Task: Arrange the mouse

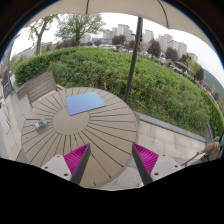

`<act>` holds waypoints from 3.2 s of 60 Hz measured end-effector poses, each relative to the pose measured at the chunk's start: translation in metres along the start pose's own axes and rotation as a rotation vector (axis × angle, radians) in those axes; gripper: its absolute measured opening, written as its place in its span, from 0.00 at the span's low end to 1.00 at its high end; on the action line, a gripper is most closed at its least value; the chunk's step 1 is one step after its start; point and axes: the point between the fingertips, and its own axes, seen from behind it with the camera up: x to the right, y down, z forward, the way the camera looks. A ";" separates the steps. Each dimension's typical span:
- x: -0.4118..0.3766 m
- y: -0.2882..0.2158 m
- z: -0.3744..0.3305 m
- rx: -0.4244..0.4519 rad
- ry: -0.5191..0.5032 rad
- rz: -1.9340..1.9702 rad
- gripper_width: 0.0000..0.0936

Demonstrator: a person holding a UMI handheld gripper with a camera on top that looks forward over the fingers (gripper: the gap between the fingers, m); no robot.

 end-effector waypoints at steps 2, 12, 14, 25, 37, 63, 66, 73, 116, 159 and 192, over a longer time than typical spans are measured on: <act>-0.005 0.001 0.001 -0.003 -0.014 -0.002 0.91; -0.045 0.002 0.017 -0.007 -0.063 -0.025 0.91; -0.055 0.003 0.018 -0.011 -0.081 -0.029 0.91; -0.127 0.014 0.030 -0.023 -0.161 -0.079 0.91; -0.229 0.024 0.031 -0.030 -0.259 -0.145 0.91; -0.404 0.020 0.081 -0.018 -0.264 -0.087 0.91; -0.415 0.020 0.093 -0.016 -0.259 -0.078 0.91; -0.437 0.017 0.123 0.001 -0.261 -0.051 0.91; -0.471 -0.031 0.218 0.007 -0.267 -0.094 0.43; -0.212 -0.197 0.410 0.084 -0.159 -0.035 0.44; -0.126 -0.131 0.210 -0.090 -0.241 -0.086 0.90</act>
